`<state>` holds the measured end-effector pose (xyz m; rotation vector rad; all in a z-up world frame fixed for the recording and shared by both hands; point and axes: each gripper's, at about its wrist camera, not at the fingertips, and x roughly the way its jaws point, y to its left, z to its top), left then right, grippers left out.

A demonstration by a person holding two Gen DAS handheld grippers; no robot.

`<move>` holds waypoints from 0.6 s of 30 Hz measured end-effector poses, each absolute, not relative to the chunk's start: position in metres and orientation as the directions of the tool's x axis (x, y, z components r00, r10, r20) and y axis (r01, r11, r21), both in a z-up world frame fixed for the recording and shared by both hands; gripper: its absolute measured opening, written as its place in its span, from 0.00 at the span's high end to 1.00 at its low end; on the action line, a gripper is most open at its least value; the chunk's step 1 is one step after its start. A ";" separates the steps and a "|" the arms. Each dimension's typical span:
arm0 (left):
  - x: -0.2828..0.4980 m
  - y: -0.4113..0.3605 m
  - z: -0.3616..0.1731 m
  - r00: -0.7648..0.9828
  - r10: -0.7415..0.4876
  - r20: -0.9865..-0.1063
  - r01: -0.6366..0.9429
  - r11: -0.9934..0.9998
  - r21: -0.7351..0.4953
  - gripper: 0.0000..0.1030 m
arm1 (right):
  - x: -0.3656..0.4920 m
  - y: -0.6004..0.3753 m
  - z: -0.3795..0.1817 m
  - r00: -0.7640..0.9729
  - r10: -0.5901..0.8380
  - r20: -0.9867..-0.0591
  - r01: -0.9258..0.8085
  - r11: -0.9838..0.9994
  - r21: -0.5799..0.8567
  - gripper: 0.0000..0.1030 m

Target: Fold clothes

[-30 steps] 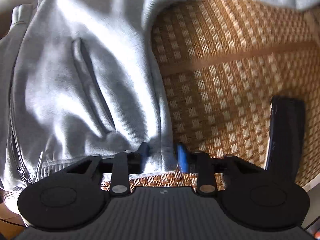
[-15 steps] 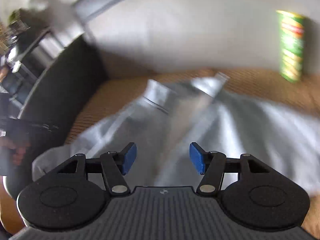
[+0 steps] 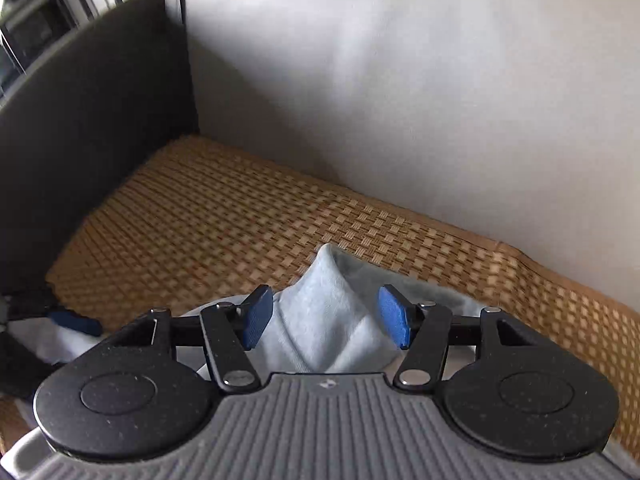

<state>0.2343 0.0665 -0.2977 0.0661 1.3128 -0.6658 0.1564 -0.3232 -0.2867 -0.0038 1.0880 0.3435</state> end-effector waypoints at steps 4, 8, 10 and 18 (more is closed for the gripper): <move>0.232 0.076 -0.287 0.140 -0.439 -0.887 0.460 0.823 -0.335 0.95 | 0.176 -0.312 -0.306 0.316 0.251 -0.915 -0.310 0.939 0.151 0.41; 0.224 0.110 -0.249 0.317 -0.449 -0.835 0.363 0.871 -0.330 0.97 | 0.183 -0.313 -0.293 0.207 0.315 -0.926 -0.336 0.912 0.236 0.91; 0.231 0.130 -0.243 0.377 -0.428 -0.821 0.289 0.897 -0.335 0.96 | 0.184 -0.316 -0.272 0.261 0.349 -0.900 -0.347 0.904 0.250 0.91; 0.268 0.126 -0.297 0.391 -0.238 -0.889 0.127 0.971 -0.204 0.61 | 0.228 -0.282 -0.306 0.423 0.202 -0.884 -0.301 0.951 0.073 0.87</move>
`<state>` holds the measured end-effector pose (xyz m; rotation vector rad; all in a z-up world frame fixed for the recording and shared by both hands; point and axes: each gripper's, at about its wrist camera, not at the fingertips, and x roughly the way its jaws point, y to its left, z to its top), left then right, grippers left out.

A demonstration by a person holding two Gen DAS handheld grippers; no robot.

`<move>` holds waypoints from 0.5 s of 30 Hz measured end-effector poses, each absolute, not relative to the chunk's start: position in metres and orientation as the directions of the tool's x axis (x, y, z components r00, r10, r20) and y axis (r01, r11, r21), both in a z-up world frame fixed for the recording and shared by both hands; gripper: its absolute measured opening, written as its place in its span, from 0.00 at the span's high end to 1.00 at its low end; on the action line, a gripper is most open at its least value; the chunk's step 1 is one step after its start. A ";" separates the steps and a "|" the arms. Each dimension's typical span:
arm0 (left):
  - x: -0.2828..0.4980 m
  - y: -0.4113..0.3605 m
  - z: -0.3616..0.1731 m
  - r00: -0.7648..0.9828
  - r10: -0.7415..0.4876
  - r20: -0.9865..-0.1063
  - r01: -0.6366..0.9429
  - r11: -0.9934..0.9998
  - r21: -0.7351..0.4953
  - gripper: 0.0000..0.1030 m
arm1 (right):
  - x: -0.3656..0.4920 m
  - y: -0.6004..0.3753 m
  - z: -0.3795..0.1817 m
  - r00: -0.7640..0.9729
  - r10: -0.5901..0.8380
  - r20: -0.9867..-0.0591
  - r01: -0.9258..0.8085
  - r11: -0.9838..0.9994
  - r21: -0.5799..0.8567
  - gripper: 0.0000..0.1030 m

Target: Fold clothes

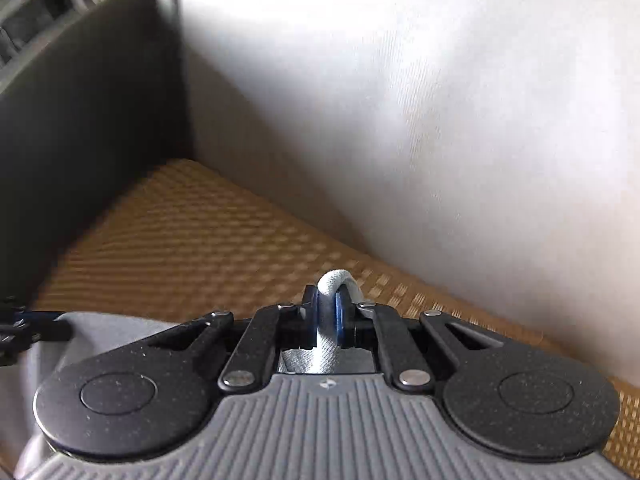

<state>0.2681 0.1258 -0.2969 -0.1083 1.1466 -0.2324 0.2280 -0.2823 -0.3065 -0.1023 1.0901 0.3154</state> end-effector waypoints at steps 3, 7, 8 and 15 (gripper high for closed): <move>0.267 0.123 -0.298 0.376 -0.220 -0.900 0.121 0.975 -0.188 0.54 | 0.221 -0.277 -0.328 0.409 0.106 -0.906 -0.306 0.952 -0.027 0.71; 0.234 0.148 -0.244 0.448 -0.232 -0.863 0.078 0.972 -0.220 0.47 | 0.173 -0.329 -0.269 0.544 0.232 -0.807 -0.247 0.963 0.111 0.48; 0.225 0.152 -0.230 0.460 -0.235 -0.857 0.074 0.971 -0.226 0.46 | 0.156 -0.347 -0.252 0.564 0.252 -0.786 -0.228 0.963 0.146 0.47; 0.166 0.084 -0.181 0.407 -0.415 -0.814 0.271 0.905 -0.326 0.39 | 0.053 -0.456 -0.192 0.588 0.170 -0.791 -0.055 0.984 0.171 0.47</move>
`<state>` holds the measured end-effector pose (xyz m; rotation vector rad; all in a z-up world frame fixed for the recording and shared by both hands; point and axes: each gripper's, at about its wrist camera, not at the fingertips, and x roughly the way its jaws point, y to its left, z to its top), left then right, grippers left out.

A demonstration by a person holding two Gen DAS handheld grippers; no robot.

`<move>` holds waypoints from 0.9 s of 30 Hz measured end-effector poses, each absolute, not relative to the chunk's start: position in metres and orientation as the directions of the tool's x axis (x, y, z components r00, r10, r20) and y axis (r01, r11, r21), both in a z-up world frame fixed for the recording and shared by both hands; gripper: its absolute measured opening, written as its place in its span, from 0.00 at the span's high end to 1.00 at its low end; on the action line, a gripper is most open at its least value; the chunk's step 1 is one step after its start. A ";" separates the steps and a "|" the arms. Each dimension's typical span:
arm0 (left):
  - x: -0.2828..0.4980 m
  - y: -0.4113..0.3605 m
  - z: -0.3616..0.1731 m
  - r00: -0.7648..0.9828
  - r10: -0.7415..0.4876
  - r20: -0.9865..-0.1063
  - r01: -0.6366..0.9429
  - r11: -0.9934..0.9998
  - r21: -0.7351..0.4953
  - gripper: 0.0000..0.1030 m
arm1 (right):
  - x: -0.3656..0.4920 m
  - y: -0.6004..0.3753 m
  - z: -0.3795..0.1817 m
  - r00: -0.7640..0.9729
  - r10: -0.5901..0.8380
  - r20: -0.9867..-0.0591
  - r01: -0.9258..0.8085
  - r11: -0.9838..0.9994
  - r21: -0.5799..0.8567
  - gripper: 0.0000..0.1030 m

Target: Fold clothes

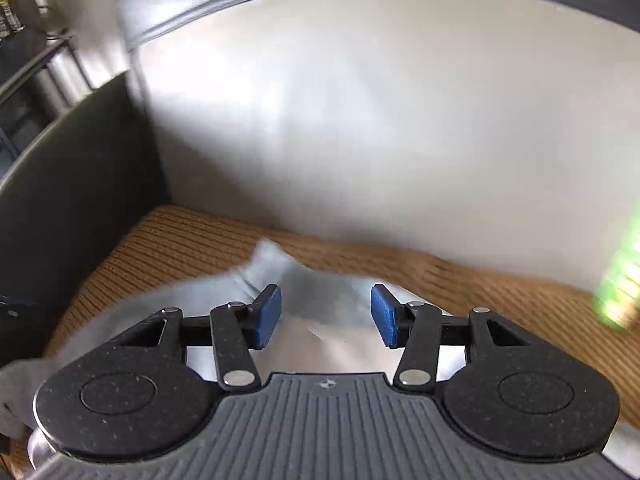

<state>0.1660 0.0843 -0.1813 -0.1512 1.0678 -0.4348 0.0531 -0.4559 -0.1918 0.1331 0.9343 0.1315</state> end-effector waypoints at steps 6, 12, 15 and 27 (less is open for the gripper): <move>0.100 -0.024 -0.213 0.220 -0.531 -0.818 0.353 0.825 -0.440 0.39 | 0.049 -0.507 -0.213 0.524 0.090 -0.847 0.089 0.983 0.159 0.47; 0.050 -0.101 -0.264 0.085 -0.523 -0.848 0.398 0.798 -0.452 0.39 | 0.071 -0.498 -0.250 0.448 0.071 -0.891 0.041 0.994 0.100 0.47; 0.040 -0.113 -0.281 0.086 -0.492 -0.866 0.377 0.821 -0.429 0.39 | 0.078 -0.495 -0.259 0.425 0.070 -0.903 0.014 0.996 0.084 0.48; 0.065 -0.106 -0.323 0.000 -0.451 -0.892 0.254 0.863 -0.436 0.89 | 0.098 -0.495 -0.282 0.355 0.121 -0.927 -0.055 0.993 0.109 0.81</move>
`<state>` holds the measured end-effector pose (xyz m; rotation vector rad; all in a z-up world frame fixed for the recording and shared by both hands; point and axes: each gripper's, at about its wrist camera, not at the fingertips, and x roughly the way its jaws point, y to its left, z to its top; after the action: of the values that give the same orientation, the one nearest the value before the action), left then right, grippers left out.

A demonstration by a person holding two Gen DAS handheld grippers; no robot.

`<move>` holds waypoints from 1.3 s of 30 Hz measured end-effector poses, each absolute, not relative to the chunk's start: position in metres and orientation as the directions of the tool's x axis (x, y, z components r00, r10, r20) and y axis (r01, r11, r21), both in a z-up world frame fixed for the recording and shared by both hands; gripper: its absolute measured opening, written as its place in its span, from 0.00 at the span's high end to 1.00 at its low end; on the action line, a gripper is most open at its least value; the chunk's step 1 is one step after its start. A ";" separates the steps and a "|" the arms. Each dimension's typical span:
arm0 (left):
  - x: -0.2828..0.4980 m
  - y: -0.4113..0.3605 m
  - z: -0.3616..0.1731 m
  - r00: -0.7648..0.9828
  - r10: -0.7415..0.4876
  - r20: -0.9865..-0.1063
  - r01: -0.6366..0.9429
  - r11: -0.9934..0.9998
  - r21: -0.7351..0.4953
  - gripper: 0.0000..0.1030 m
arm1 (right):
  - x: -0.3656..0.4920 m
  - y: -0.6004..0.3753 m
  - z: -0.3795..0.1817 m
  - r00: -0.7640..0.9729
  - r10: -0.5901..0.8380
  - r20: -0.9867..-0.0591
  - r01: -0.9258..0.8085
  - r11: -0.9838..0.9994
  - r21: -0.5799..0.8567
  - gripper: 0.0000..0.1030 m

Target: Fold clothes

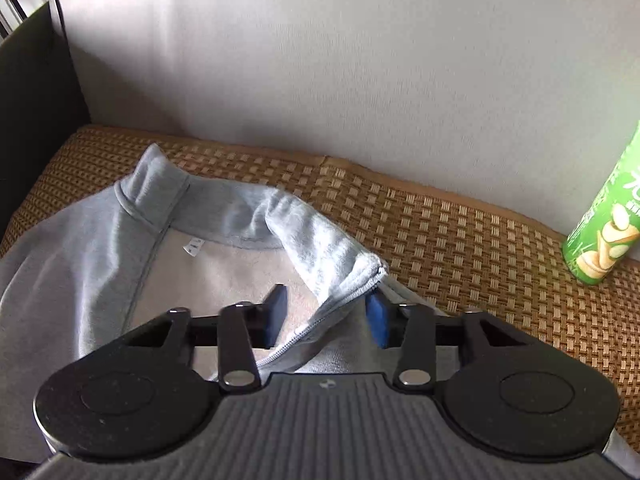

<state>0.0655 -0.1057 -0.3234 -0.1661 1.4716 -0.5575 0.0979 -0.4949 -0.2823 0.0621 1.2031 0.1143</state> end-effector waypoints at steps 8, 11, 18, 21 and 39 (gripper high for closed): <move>0.046 -0.080 -0.290 0.175 -0.487 -0.856 0.185 0.870 -0.457 0.94 | 0.102 -0.471 -0.248 0.518 0.119 -0.847 -0.088 0.992 0.085 0.94; 0.050 -0.076 -0.297 0.203 -0.470 -0.859 0.115 0.883 -0.456 0.94 | 0.126 -0.452 -0.254 0.556 0.101 -0.825 -0.083 0.994 0.066 0.94; 0.045 -0.066 -0.324 0.142 -0.454 -0.880 0.023 0.890 -0.456 0.71 | 0.179 -0.399 -0.333 0.406 0.173 -0.897 -0.126 0.983 0.132 0.63; 0.031 -0.054 -0.311 0.126 -0.492 -0.861 0.015 0.869 -0.495 0.63 | 0.171 -0.404 -0.329 0.448 0.195 -0.873 -0.084 0.981 0.176 0.54; -0.013 0.181 -0.237 0.267 -0.022 -0.963 -0.209 0.974 -0.081 0.38 | -0.111 -0.385 -0.268 0.219 0.552 -0.805 -0.052 0.830 0.555 0.44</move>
<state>-0.0134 0.1807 -0.2370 -0.2069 1.2968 0.1276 -0.1114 -0.3854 -0.2682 0.4605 1.2926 0.4388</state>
